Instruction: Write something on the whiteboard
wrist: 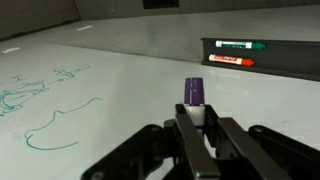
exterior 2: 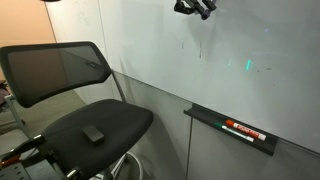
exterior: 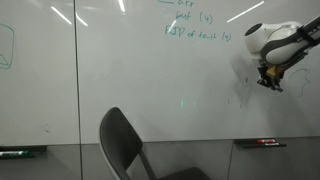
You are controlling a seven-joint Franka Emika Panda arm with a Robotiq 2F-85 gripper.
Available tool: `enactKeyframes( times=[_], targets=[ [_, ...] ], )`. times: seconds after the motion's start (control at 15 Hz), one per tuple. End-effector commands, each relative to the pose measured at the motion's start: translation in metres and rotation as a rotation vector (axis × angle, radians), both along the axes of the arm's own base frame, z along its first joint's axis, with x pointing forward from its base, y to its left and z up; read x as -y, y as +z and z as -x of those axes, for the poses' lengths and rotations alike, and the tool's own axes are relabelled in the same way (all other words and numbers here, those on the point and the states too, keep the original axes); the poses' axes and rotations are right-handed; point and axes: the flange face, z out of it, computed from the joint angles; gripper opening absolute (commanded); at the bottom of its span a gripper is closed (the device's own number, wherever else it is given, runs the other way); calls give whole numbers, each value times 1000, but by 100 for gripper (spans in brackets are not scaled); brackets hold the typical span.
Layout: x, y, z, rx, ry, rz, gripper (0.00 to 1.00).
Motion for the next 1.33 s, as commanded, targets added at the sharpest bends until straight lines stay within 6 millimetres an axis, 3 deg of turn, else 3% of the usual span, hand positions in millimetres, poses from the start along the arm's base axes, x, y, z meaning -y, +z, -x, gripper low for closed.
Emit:
enactKeyframes(
  times=[0.0, 0.27, 0.53, 1.27],
  targets=[
    [13, -3, 5, -15, -12, -16, 9],
    [20, -26, -3, -15, -8, -25, 9],
    [23, -35, -14, 16, 22, -17, 9],
    [34, -30, -33, 66, 33, 4, 9]
  ],
)
